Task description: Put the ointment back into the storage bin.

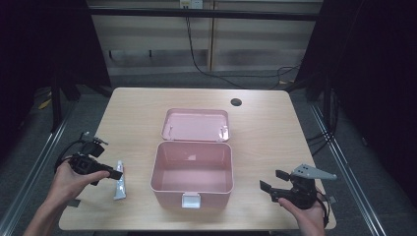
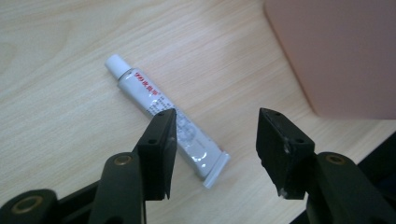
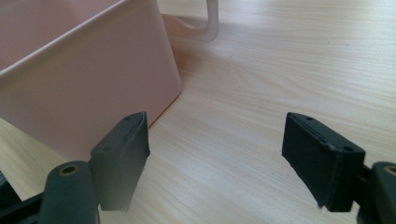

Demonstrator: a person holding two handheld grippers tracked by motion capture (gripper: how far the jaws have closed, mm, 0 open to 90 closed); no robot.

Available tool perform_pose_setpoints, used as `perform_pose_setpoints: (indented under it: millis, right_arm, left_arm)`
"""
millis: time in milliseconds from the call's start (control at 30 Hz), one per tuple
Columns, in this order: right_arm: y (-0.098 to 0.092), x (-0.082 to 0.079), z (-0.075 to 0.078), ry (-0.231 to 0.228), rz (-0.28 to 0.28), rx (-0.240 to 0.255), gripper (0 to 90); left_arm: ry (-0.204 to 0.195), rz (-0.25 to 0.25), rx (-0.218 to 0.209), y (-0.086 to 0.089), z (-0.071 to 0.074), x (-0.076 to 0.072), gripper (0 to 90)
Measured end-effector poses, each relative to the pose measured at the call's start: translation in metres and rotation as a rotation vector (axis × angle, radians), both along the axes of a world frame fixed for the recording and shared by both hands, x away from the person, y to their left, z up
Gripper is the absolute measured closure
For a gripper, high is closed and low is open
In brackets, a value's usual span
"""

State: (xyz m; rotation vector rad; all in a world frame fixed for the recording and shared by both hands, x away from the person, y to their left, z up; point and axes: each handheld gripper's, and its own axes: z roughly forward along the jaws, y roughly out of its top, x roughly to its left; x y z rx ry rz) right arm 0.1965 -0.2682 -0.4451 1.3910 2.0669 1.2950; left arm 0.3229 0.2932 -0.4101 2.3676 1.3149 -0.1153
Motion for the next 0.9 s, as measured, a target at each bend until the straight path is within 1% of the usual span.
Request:
perform_pose_setpoints:
  millis: [33, 67, 100, 167, 200, 233, 267, 300, 367, 433, 467, 500, 533, 567, 600, 667, 700, 733, 767, 833, 900]
  right_arm:
    - [0.0, 0.0, 0.0, 0.002, 0.001, 0.0, 23.1]
    - [0.001, 0.0, 0.0, 0.003, 0.001, 0.002, 23.1]
    - [0.001, 0.0, 0.0, 0.004, 0.002, 0.002, 23.0]
    - [0.001, 0.0, 0.0, 0.005, 0.004, 0.003, 22.9]
    - [0.001, 0.0, 0.0, 0.006, 0.005, 0.003, 22.9]
    - [0.001, 0.0, 0.0, 0.005, 0.005, 0.004, 22.8]
    - [0.001, 0.0, 0.0, 0.005, 0.005, 0.005, 22.7]
    - [0.001, 0.0, 0.0, 0.007, 0.006, 0.005, 22.7]
    - [0.001, 0.001, -0.001, 0.014, 0.006, 0.0, 22.5]
    - [0.001, 0.001, -0.001, 0.022, 0.007, -0.003, 22.2]
    - [0.002, 0.001, -0.001, 0.022, 0.007, -0.003, 22.2]
    - [0.002, 0.001, -0.001, 0.022, 0.007, -0.003, 22.1]
    - [0.002, 0.001, -0.001, 0.022, 0.007, -0.003, 22.1]
    - [0.001, 0.001, -0.001, 0.022, 0.007, -0.003, 22.1]
    - [0.001, 0.001, -0.001, 0.023, 0.006, -0.003, 22.0]
    - [0.001, 0.001, -0.001, 0.023, 0.006, -0.002, 22.0]
    - [0.001, 0.001, -0.001, 0.023, 0.006, -0.003, 22.0]
    - [0.001, 0.001, -0.001, 0.024, 0.007, -0.003, 22.0]
    - [0.001, 0.001, -0.002, 0.025, 0.008, -0.003, 21.9]
    - [0.001, 0.001, -0.002, 0.024, 0.009, -0.002, 21.7]
    - [0.001, 0.001, -0.002, 0.024, 0.008, -0.003, 21.7]
  left_arm:
    - [0.014, -0.003, 0.005, 0.001, -0.002, 0.002, 48.7]
    - [0.018, 0.007, 0.006, 0.001, -0.003, 0.003, 48.7]
    - [0.022, 0.002, 0.015, 0.001, -0.004, 0.004, 48.7]
    - [0.033, 0.02, 0.012, 0.002, -0.008, 0.007, 48.3]
    - [0.036, 0.025, 0.021, 0.002, -0.008, 0.008, 47.0]
    - [0.036, 0.028, 0.037, 0.002, -0.01, 0.009, 47.6]
    - [0.043, 0.031, 0.042, 0.002, -0.011, 0.01, 47.8]
    - [0.051, 0.035, 0.034, 0.002, -0.013, 0.011, 47.7]
    - [0.064, 0.029, 0.051, 0.001, -0.016, 0.013, 48.9]
    - [0.076, 0.027, 0.026, 0.0, -0.018, 0.016, 49.1]
    - [0.077, 0.027, 0.038, 0.0, -0.018, 0.017, 50.0]
    - [0.075, 0.025, 0.037, -0.001, -0.019, 0.018, 50.3]
    - [0.085, 0.027, 0.028, -0.002, -0.02, 0.019, 50.4]
    - [0.087, 0.022, 0.033, -0.003, -0.021, 0.02, 51.7]
    - [0.083, 0.02, 0.055, -0.004, -0.022, 0.021, 52.4]
    - [0.09, 0.019, 0.056, -0.005, -0.025, 0.022, 52.4]
    - [0.093, 0.016, 0.066, -0.005, -0.025, 0.023, 52.8]
    - [0.089, 0.034, 0.072, -0.006, -0.027, 0.023, 52.9]
    - [0.096, 0.029, 0.083, -0.006, -0.028, 0.024, 52.9]
    - [0.102, 0.035, 0.083, -0.006, -0.032, 0.026, 53.1]
    - [0.107, 0.043, 0.073, -0.005, -0.034, 0.028, 53.1]
